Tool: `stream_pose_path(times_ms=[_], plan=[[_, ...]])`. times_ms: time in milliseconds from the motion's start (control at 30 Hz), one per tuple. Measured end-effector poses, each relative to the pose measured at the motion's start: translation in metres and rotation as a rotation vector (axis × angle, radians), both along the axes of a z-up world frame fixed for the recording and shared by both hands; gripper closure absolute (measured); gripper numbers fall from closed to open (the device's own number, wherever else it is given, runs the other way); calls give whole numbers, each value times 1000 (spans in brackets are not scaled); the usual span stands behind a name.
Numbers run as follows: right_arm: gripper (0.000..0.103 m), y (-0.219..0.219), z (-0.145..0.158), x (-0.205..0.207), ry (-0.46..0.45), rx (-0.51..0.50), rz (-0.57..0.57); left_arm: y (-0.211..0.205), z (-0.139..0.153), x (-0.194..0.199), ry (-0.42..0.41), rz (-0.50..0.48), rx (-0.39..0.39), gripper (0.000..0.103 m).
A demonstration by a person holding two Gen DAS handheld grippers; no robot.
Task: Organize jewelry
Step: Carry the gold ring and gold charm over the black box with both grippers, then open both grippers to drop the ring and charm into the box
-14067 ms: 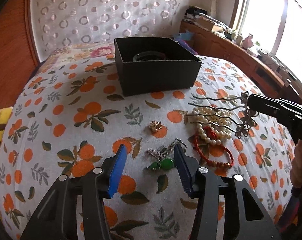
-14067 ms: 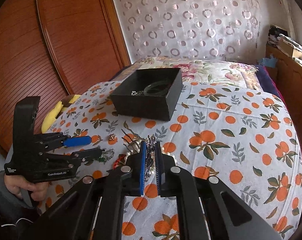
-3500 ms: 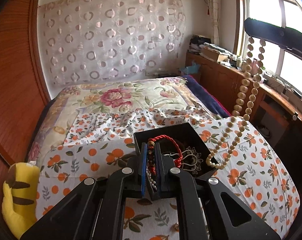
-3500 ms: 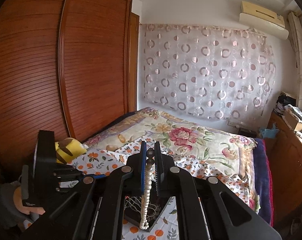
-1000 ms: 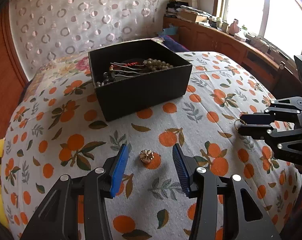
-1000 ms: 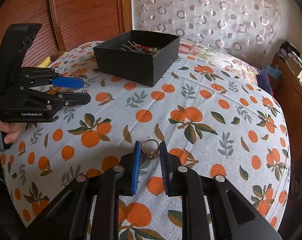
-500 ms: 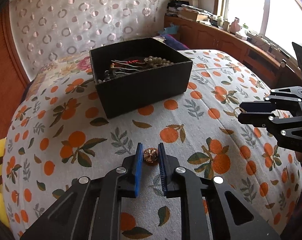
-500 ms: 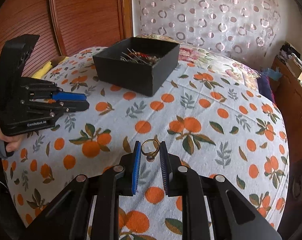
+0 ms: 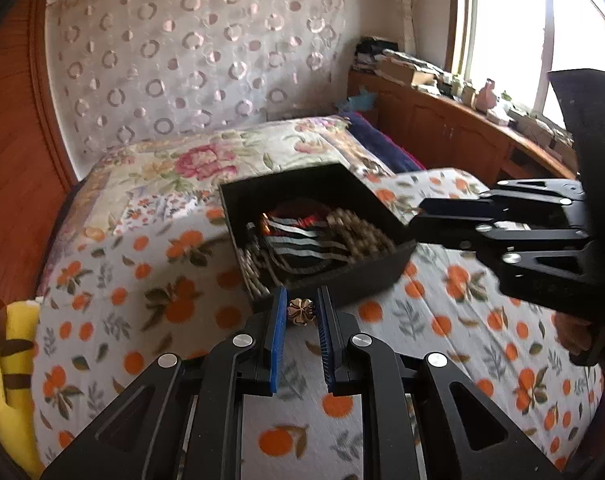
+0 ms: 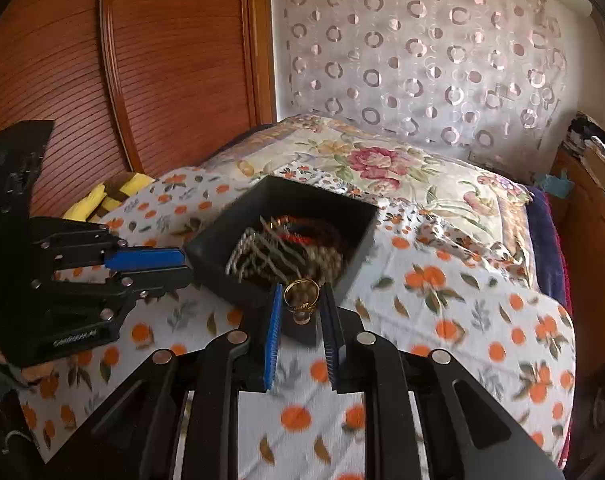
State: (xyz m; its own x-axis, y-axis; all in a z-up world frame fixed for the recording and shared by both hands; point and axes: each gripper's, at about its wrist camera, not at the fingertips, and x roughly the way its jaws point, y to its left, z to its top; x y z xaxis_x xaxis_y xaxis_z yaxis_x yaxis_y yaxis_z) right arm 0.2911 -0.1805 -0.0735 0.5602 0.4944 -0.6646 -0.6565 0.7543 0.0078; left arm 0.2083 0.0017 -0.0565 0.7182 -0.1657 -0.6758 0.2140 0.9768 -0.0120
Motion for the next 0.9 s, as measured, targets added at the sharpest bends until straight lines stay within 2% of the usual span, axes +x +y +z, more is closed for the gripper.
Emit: stream_pose_path(times_ms=[333,567,900], plan=[[79,14,-3,30,22,13,-8,12,12,19,-22,33,-8,89],[79,10,-4,28,23,34,-22,13,12,35,-20,46,-21,89],[79,-21,-1,13,14,53,-79,7,20,58,-34,62,-30,89]])
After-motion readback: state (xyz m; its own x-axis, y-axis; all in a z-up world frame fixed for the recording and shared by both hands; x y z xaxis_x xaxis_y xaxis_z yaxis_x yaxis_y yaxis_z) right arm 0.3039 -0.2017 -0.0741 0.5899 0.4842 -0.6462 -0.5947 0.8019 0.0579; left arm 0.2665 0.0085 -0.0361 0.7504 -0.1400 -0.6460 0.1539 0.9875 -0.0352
